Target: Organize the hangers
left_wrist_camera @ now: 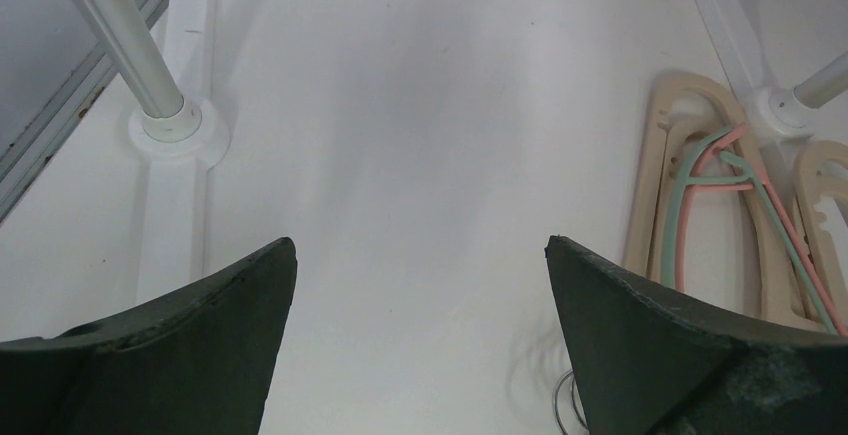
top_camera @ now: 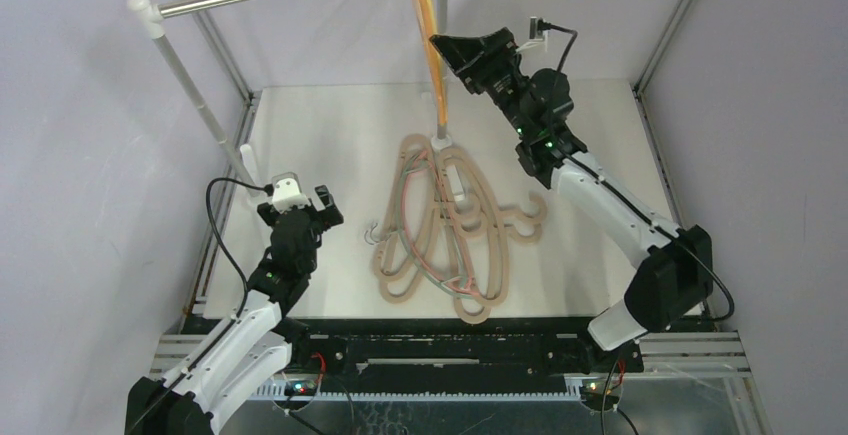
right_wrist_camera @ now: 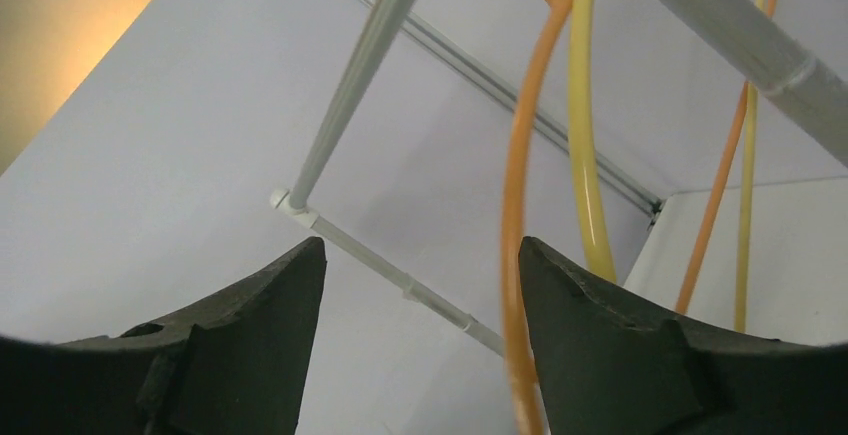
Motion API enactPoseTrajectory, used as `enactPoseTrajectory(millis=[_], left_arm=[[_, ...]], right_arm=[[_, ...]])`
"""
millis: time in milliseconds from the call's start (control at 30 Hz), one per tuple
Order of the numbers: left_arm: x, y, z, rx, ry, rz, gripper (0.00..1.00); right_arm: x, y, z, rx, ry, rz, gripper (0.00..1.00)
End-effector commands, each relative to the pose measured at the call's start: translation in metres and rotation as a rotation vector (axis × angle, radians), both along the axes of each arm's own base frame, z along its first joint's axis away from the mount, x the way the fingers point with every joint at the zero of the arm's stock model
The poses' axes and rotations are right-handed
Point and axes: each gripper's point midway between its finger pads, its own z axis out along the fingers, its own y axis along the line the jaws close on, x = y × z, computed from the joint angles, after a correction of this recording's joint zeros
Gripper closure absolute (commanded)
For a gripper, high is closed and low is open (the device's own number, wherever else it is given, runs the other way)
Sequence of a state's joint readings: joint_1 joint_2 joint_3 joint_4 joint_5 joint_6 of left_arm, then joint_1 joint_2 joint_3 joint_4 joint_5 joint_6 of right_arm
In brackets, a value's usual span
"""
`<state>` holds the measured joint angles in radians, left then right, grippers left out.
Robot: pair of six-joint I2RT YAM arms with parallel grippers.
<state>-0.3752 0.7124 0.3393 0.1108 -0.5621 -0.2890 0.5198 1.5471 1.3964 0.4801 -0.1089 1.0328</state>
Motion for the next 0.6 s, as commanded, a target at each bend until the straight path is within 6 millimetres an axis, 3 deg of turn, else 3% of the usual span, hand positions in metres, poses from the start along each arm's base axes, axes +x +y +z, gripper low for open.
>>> enactPoseTrajectory(millis=[0, 167, 267, 467, 567], left_arm=[[0.001, -0.002, 0.004, -0.013, -0.032, -0.002, 0.01], [0.001, -0.001, 0.004, -0.011, -0.032, -0.001, 0.01], [0.001, -0.001, 0.004, -0.009, -0.031, 0.0, 0.01], [0.002, -0.001, 0.004, -0.004, -0.023, 0.004, 0.0], [0.002, 0.0, 0.003, 0.003, -0.016, 0.007, 0.01]], right_arm=[[-0.021, -0.018, 0.024, -0.05, -0.071, -0.084, 0.21], [-0.04, -0.028, 0.008, -0.261, -0.073, -0.198, 0.21], [-0.068, -0.031, -0.009, -0.474, -0.083, -0.266, 0.21], [-0.144, -0.022, -0.08, -0.836, -0.077, -0.234, 0.23], [-0.182, -0.007, -0.137, -0.983, -0.052, -0.092, 0.25]])
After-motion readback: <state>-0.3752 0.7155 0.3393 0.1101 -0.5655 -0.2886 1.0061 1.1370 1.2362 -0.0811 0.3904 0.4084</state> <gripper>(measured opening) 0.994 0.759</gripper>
